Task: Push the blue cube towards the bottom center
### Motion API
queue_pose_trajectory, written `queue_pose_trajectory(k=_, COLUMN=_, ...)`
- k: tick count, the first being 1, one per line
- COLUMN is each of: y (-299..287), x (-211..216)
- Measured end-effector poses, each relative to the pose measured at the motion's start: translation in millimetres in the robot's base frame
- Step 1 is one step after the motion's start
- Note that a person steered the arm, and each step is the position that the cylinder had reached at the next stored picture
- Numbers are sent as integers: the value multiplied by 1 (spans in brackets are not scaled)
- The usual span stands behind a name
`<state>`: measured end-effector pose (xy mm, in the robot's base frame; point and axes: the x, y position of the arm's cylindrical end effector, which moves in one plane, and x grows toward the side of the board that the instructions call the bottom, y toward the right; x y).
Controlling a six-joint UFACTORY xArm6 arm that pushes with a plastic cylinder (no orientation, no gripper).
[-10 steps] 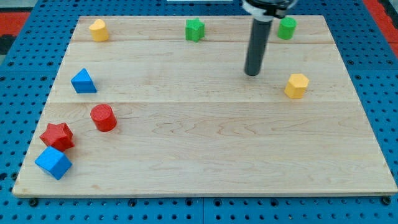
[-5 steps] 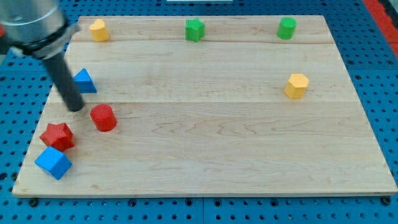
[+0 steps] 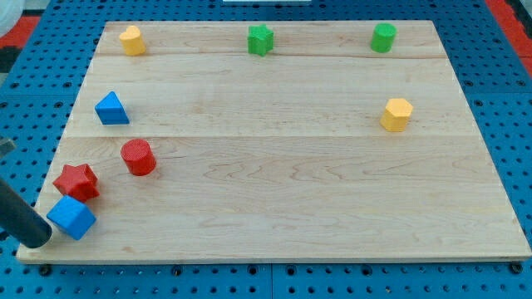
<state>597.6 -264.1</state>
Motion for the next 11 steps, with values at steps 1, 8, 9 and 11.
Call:
queue_pose_trajectory(k=1, y=24, x=0)
queue_pose_trajectory(k=8, y=154, x=8)
queue_pose_trajectory(k=9, y=43, x=15)
queue_pose_trajectory(k=11, y=-5, x=-15)
